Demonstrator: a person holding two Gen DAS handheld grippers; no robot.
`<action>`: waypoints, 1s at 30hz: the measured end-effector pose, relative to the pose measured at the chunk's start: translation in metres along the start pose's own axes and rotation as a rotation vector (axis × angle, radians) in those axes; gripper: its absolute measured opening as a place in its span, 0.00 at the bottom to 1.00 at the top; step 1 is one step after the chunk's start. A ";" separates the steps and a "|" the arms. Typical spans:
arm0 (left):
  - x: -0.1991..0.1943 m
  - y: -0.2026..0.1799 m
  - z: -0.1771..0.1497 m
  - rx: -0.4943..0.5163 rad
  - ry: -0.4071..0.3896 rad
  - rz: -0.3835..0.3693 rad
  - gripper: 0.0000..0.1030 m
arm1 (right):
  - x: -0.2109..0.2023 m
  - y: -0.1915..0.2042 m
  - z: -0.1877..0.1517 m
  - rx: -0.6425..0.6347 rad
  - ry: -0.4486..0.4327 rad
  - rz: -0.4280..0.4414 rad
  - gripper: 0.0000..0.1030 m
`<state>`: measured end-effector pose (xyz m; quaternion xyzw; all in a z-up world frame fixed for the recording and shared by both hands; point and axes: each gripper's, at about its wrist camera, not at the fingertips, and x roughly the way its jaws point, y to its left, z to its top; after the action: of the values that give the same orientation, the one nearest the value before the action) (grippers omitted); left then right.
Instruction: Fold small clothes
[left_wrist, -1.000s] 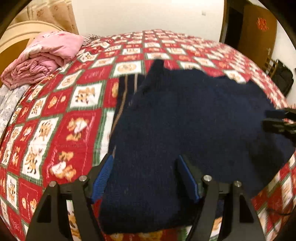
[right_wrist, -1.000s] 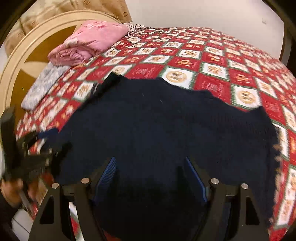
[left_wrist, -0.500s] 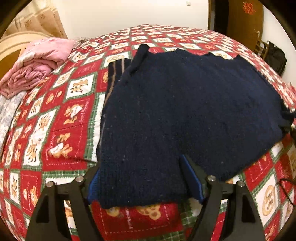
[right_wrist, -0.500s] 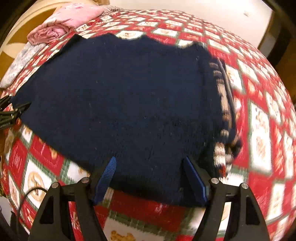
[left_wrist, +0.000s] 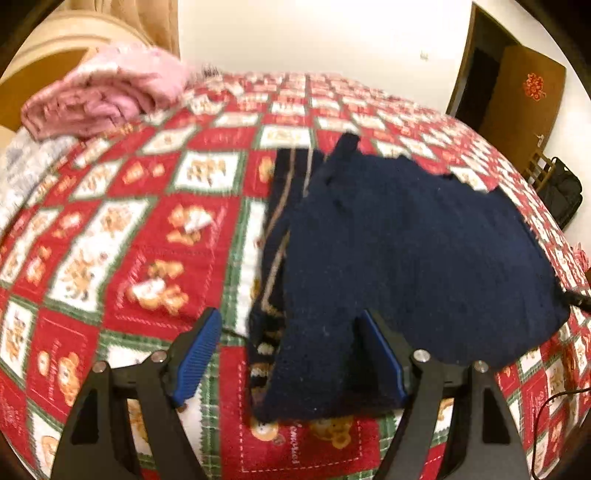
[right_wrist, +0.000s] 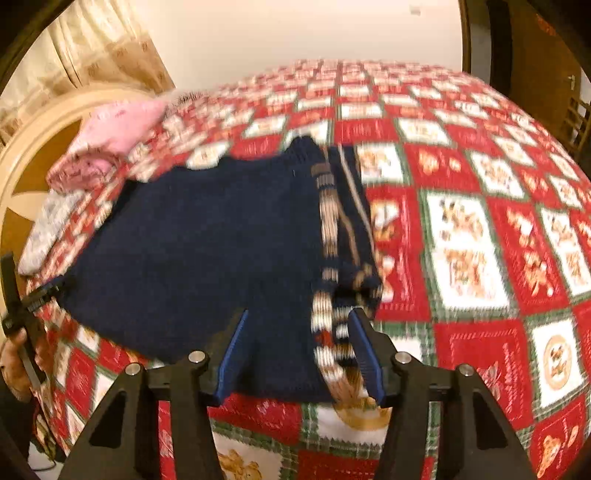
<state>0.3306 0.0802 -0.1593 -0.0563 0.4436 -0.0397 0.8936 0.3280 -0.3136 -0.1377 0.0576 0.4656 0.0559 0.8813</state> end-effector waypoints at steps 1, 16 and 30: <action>0.005 -0.001 -0.001 0.000 0.019 -0.020 0.77 | 0.003 0.000 -0.004 0.001 0.012 0.010 0.35; -0.004 -0.016 -0.021 0.156 0.018 -0.025 0.23 | 0.001 -0.017 -0.034 -0.011 0.016 0.010 0.09; 0.003 -0.011 -0.005 0.078 0.015 -0.026 0.45 | 0.008 -0.019 -0.032 0.007 0.015 0.012 0.10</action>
<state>0.3284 0.0688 -0.1637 -0.0266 0.4475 -0.0690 0.8912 0.3067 -0.3294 -0.1648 0.0631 0.4720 0.0600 0.8773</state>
